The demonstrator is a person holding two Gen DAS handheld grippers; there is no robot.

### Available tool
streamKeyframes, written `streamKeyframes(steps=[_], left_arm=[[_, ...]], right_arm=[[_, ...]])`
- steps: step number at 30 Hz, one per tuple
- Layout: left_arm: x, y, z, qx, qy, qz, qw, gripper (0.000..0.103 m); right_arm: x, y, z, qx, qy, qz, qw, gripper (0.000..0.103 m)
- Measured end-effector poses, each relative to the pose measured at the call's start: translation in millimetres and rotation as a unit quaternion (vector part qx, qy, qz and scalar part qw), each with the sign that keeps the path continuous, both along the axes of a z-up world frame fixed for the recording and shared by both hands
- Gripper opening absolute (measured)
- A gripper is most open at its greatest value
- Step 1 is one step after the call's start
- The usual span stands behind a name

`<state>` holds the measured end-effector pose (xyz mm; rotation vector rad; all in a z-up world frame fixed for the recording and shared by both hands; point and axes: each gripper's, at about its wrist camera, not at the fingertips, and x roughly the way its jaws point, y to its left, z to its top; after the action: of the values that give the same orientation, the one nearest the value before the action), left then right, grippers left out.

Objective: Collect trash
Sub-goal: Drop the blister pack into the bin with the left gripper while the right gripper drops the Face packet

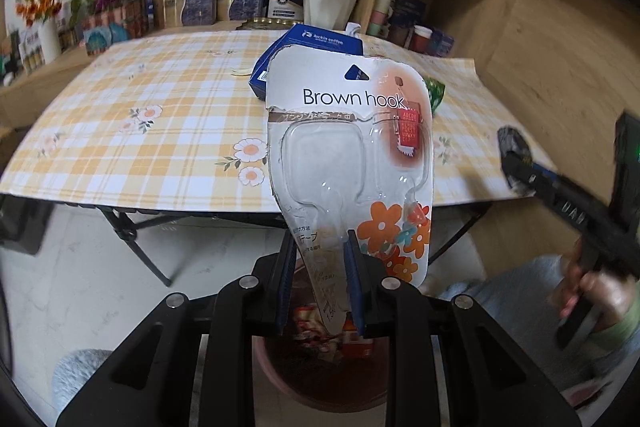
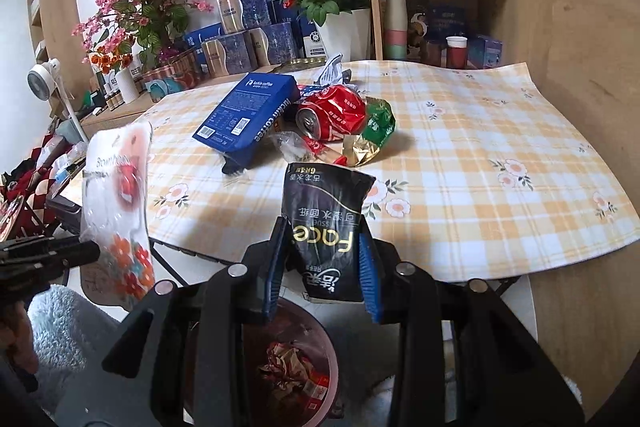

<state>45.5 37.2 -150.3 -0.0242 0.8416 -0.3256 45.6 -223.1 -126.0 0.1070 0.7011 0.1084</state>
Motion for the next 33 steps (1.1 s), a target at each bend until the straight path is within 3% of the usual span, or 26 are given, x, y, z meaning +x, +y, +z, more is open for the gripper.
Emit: streamKeyframes(steps=[11, 22, 25, 27, 33], left_arm=[[-19.5, -12.5, -43.9, 0.025, 0.033, -0.037, 0.9985, 0.024], [-6.4, -35.4, -84.4, 0.05, 0.089, -0.076, 0.9919, 0.026], [-3.1, -35.4, -88.2, 0.044, 0.095, -0.07, 0.992, 0.045], [-2.0, -31.3, -86.5, 0.037, 0.087, -0.056, 0.9939, 0.079], [3.3, -9.0, -75.1, 0.016, 0.062, 0.017, 0.9978, 0.089]], right_arm=[[-29.7, -0.4, -12.9, -0.004, 0.003, 0.003, 1.0, 0.035], [-23.6, -0.7, -30.9, 0.005, 0.029, 0.003, 1.0, 0.035], [-22.0, 1.5, -35.5, 0.004, 0.036, 0.007, 0.999, 0.035], [-21.4, 3.1, -38.1, 0.004, 0.04, 0.009, 0.999, 0.035], [-23.9, 18.6, -51.4, -0.004, 0.054, 0.031, 0.998, 0.036]])
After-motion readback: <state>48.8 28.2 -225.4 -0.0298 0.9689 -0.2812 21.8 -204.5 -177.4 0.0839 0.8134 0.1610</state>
